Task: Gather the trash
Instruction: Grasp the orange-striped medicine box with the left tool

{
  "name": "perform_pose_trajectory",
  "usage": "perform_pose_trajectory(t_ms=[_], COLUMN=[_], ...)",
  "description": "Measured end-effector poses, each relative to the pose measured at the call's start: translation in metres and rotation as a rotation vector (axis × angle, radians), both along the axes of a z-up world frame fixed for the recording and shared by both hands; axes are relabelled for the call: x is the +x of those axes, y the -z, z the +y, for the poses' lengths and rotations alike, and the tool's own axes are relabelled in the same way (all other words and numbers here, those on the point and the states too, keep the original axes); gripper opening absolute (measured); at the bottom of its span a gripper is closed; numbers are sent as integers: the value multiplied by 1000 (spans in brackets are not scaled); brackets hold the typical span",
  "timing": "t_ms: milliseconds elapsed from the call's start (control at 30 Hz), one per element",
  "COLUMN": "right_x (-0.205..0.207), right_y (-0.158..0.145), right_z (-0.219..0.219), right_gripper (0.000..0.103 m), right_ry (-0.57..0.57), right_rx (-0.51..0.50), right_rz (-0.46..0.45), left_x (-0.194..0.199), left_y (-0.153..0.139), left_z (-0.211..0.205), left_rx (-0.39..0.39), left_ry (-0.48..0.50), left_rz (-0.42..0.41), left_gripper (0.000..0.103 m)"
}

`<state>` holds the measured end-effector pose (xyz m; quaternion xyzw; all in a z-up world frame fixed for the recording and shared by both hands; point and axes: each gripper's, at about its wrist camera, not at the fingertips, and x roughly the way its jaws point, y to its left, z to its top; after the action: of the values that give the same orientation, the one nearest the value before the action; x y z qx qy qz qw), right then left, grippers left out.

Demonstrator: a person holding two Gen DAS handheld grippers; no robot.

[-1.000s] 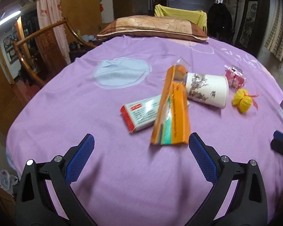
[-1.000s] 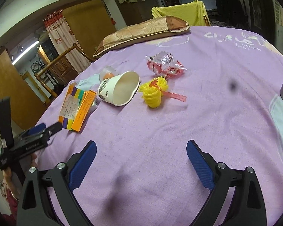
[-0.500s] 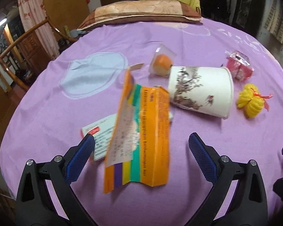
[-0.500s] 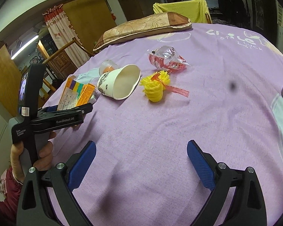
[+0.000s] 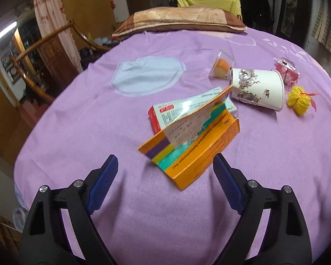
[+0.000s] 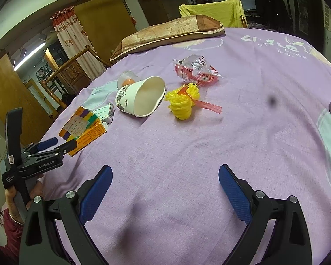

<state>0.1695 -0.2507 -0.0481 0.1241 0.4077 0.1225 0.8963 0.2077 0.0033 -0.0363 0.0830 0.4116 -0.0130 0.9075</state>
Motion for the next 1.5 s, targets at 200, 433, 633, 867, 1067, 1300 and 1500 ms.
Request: perform_pose_trajectory(t_ms=[200, 433, 633, 867, 1067, 1300, 1500], right_x=[0, -1, -2, -4, -4, -5, -7], right_y=[1, 2, 2, 1, 1, 2, 0], right_z=[-2, 1, 2, -1, 2, 0, 3], right_gripper=[95, 96, 96, 96, 97, 97, 97], right_ry=[11, 2, -3, 5, -8, 5, -5], right_rx=[14, 8, 9, 22, 17, 38, 22], right_rz=[6, 5, 0, -5, -6, 3, -10], left_x=[9, 24, 1, 4, 13, 29, 25], left_y=[0, 19, 18, -3, 0, 21, 20], left_z=[-26, -29, -40, -36, -46, -56, -70], left_rx=[67, -75, -179, -63, 36, -65, -68], left_ry=[90, 169, 242, 145, 204, 239, 259], left_rz=[-32, 182, 243, 120, 86, 203, 182], left_gripper=[95, 95, 95, 96, 96, 93, 91])
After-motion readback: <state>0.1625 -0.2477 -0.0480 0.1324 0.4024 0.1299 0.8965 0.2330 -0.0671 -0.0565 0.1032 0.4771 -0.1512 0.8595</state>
